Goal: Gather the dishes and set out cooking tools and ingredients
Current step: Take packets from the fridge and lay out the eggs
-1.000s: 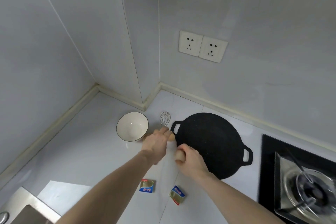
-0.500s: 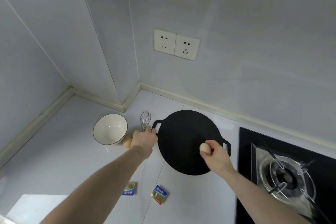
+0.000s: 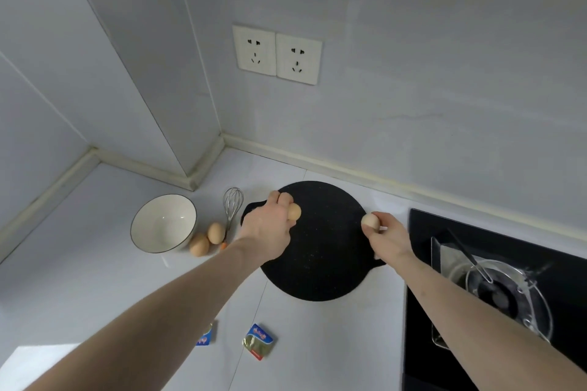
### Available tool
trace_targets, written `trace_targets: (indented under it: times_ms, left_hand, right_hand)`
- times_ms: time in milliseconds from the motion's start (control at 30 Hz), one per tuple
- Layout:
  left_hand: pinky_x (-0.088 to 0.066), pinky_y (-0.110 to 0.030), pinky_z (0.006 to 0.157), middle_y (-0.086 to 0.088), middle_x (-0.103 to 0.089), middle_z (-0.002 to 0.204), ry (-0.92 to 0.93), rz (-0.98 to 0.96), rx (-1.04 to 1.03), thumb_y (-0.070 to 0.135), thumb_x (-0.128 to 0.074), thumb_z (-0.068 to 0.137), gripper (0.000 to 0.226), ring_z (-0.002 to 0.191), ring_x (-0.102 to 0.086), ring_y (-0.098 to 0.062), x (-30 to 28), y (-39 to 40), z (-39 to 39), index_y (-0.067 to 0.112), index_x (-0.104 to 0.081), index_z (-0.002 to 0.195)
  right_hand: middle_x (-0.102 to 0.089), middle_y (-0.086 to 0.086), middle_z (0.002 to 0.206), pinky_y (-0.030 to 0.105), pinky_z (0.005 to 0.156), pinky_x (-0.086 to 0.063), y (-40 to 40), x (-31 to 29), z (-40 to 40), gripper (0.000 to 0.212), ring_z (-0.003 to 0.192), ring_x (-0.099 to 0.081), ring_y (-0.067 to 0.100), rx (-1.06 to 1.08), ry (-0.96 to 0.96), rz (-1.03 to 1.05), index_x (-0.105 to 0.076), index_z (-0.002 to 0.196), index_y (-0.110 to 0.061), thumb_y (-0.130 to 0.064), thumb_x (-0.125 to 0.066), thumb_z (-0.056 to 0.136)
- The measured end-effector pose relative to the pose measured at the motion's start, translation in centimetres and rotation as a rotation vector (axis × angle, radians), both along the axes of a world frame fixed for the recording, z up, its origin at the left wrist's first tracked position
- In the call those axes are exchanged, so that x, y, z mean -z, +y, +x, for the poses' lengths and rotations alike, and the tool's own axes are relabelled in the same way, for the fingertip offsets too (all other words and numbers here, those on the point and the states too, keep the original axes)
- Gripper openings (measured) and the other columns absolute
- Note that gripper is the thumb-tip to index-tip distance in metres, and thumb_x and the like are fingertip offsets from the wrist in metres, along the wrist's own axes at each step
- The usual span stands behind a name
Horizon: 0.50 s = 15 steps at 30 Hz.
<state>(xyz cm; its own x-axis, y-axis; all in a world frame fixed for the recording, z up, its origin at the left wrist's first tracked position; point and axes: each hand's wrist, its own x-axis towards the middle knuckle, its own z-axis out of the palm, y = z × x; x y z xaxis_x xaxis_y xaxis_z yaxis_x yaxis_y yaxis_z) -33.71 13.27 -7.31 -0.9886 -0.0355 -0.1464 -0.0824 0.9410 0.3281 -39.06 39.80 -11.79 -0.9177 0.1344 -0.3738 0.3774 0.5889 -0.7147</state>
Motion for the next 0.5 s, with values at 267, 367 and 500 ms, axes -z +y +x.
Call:
trace_targets:
  times_ms: [267, 367, 500]
  left_hand:
    - [-0.04, -0.033, 0.064, -0.001, -0.045, 0.134, 0.021, -0.007, -0.002, 0.025, -0.061, 0.096, 0.044, 0.078, -0.05, -0.017, -0.7, 2.5, -2.5, 0.021, -0.042, 0.136]
    - [-0.043, -0.031, 0.066, -0.002, -0.046, 0.134, 0.02, 0.002, 0.003, 0.025, -0.062, 0.096, 0.046, 0.083, -0.057, -0.019, -0.7, 3.3, -2.9, 0.02, -0.043, 0.137]
    - [-0.042, -0.03, 0.066, -0.002, -0.045, 0.135, 0.008, -0.011, -0.003, 0.025, -0.063, 0.096, 0.047, 0.087, -0.062, -0.021, -0.2, 4.3, -2.9, 0.02, -0.042, 0.138]
  right_hand:
    - [-0.061, -0.004, 0.117, 0.028, 0.091, -0.047, -1.8, 0.4, 0.7, 0.04, 0.1, -0.061, 0.017, -0.025, 0.005, -0.106, -0.058, 0.13, -0.024, -0.027, -0.07, 0.092]
    - [-0.06, -0.005, 0.115, 0.027, 0.089, -0.047, -2.4, 0.5, 1.2, 0.038, 0.101, -0.061, 0.017, -0.035, 0.014, -0.132, -0.058, 0.129, -0.024, -0.027, -0.07, 0.093]
    - [-0.062, -0.004, 0.117, 0.024, 0.085, -0.046, -2.3, 0.7, 1.5, 0.037, 0.098, -0.062, 0.015, -0.031, 0.013, -0.159, -0.059, 0.127, -0.025, -0.025, -0.071, 0.092]
